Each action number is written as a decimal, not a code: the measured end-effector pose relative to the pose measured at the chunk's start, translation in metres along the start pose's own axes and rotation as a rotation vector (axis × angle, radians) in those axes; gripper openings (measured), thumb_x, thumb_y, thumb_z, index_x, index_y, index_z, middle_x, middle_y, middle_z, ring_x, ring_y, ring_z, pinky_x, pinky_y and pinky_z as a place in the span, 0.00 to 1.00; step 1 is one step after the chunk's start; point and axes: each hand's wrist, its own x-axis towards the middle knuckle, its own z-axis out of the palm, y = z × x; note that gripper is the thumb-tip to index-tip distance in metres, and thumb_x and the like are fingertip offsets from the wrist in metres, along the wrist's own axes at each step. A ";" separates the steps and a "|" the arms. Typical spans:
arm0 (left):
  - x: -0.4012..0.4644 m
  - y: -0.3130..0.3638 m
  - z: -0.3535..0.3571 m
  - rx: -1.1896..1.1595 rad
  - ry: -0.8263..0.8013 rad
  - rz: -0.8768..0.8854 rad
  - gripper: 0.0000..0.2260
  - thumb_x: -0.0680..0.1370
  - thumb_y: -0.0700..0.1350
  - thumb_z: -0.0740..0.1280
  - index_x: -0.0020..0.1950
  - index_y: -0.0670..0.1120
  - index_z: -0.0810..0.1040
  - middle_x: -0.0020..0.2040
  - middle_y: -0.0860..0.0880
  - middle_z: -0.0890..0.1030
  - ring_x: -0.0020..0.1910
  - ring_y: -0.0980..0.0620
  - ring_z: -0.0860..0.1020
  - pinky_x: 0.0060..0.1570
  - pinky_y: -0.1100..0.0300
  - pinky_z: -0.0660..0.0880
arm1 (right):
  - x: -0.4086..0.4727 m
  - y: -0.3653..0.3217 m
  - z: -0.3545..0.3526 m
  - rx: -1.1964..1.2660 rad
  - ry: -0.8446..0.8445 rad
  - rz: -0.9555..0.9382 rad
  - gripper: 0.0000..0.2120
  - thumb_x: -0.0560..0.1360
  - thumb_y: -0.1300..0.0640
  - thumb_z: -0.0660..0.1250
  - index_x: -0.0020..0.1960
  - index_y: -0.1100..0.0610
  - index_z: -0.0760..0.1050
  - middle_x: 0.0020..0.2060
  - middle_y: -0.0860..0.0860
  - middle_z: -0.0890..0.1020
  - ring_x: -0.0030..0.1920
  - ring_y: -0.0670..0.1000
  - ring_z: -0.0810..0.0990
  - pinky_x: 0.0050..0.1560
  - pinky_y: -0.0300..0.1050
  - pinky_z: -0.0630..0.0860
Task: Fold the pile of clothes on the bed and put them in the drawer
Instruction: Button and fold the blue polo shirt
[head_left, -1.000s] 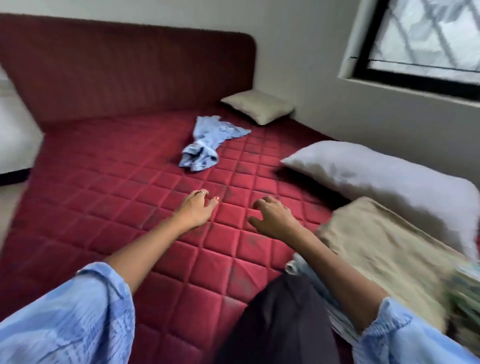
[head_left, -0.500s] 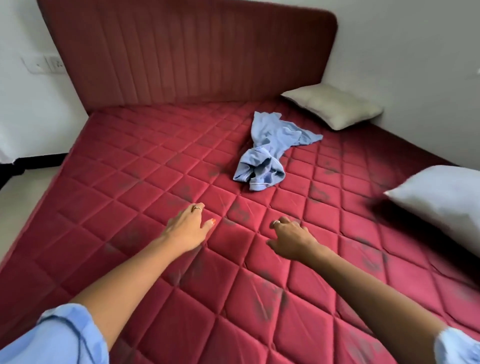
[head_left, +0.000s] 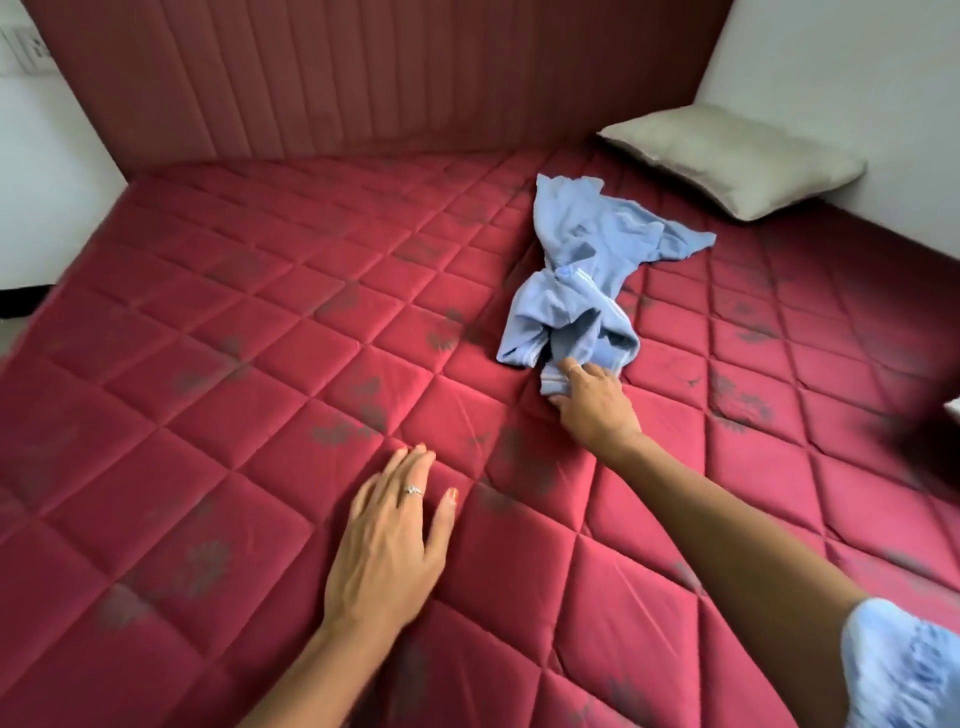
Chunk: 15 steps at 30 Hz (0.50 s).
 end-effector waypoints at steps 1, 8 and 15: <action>0.001 -0.002 0.001 0.001 0.003 -0.002 0.25 0.79 0.55 0.54 0.68 0.41 0.73 0.66 0.46 0.77 0.68 0.49 0.72 0.65 0.55 0.65 | 0.002 -0.001 0.000 0.065 0.045 -0.019 0.12 0.73 0.63 0.61 0.56 0.55 0.72 0.54 0.58 0.77 0.58 0.62 0.74 0.51 0.51 0.73; 0.001 0.001 -0.010 -0.032 0.030 0.021 0.30 0.79 0.62 0.52 0.72 0.42 0.65 0.69 0.45 0.73 0.66 0.49 0.73 0.63 0.54 0.65 | -0.079 -0.021 -0.066 0.167 0.023 -0.420 0.11 0.72 0.69 0.63 0.51 0.60 0.79 0.44 0.53 0.84 0.51 0.51 0.72 0.41 0.39 0.66; -0.023 0.033 -0.033 0.037 -0.105 0.286 0.42 0.69 0.52 0.66 0.79 0.55 0.48 0.77 0.41 0.59 0.62 0.45 0.77 0.50 0.50 0.79 | -0.241 -0.006 -0.157 0.182 -0.457 -0.523 0.18 0.77 0.44 0.65 0.57 0.57 0.80 0.52 0.53 0.84 0.55 0.52 0.81 0.61 0.53 0.75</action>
